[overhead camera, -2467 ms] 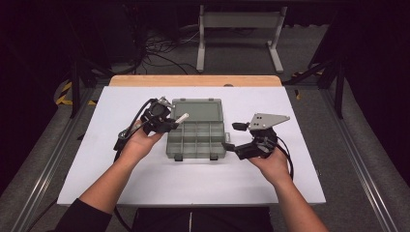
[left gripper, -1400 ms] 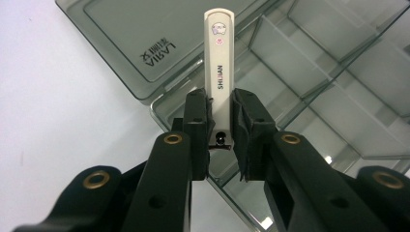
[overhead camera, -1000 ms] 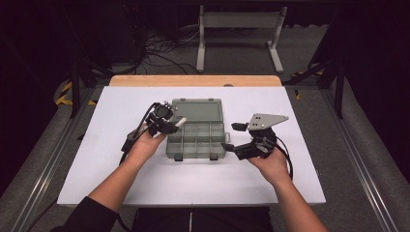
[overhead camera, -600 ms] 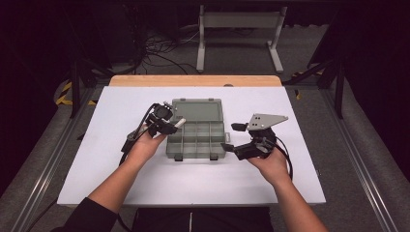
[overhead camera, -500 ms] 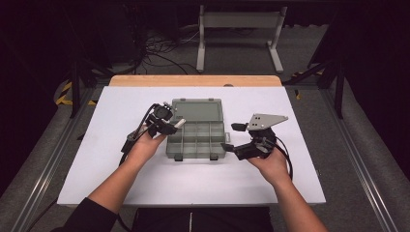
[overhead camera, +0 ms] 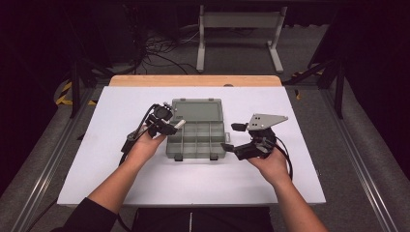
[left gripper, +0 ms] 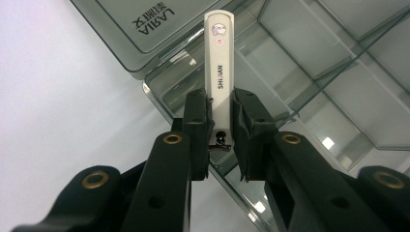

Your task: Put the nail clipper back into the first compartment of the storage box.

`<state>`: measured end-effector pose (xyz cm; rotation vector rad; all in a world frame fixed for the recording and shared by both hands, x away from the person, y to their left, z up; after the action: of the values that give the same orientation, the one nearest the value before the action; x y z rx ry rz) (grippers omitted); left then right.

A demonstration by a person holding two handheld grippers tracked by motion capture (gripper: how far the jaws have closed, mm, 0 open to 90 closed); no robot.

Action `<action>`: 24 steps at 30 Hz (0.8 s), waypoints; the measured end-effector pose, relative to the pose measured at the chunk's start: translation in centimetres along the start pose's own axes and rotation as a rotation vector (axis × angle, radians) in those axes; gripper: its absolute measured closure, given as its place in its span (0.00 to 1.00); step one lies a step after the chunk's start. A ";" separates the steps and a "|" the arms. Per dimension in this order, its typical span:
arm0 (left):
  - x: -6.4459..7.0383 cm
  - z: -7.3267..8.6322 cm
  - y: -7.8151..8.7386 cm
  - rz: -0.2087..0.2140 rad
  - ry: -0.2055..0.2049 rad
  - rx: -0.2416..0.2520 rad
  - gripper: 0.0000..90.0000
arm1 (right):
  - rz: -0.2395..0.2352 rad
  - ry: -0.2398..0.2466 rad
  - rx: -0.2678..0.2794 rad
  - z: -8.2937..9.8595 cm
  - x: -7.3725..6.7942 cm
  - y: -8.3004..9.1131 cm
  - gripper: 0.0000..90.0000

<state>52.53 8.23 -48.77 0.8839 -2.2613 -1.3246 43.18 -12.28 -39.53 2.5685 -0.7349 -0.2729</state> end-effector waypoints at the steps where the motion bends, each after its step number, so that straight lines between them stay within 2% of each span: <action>1: 0.0 0.0 0.0 0.001 0.000 -0.003 0.85 | 0.000 0.000 0.000 0.0 0.0 0.0 0.25; 5: 0.1 0.0 -0.1 0.006 -0.001 -0.006 0.85 | 0.001 0.000 0.001 0.0 0.0 0.0 0.25; 7: 0.3 0.0 0.0 0.026 0.004 0.000 0.81 | 0.002 0.001 0.003 0.0 0.0 0.0 0.25; 12: 0.0 -0.1 0.5 0.021 0.006 0.020 0.76 | 0.005 -0.002 0.005 -0.1 0.1 0.1 0.25; 15: 0.0 -0.1 0.8 0.023 0.008 0.028 0.83 | 0.008 -0.004 0.006 0.0 0.3 0.1 0.25; 17: 0.0 -0.2 1.2 0.025 0.008 0.041 0.93 | 0.011 -0.005 0.001 0.0 0.4 0.0 0.29; 19: -0.1 -0.3 1.6 0.027 -0.010 0.050 1.00 | 0.015 -0.003 -0.006 -0.1 0.4 -0.2 0.36; 24: -0.2 -0.4 2.6 0.022 -0.033 0.059 1.00 | 0.017 0.020 -0.031 -0.5 0.6 -0.2 0.66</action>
<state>52.11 9.05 -46.29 0.8600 -2.3401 -1.2775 43.94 -12.29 -39.22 2.5310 -0.7394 -0.2504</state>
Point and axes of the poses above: each handheld gripper's, and its own axes: y roughly backward along the jaws, z roughly out of its underside, x roughly to its right, the point moved 10 cm from there along -y, roughly forward along the jaws, and after that the axes turned 6 degrees about -y, right-handed, at the moved point
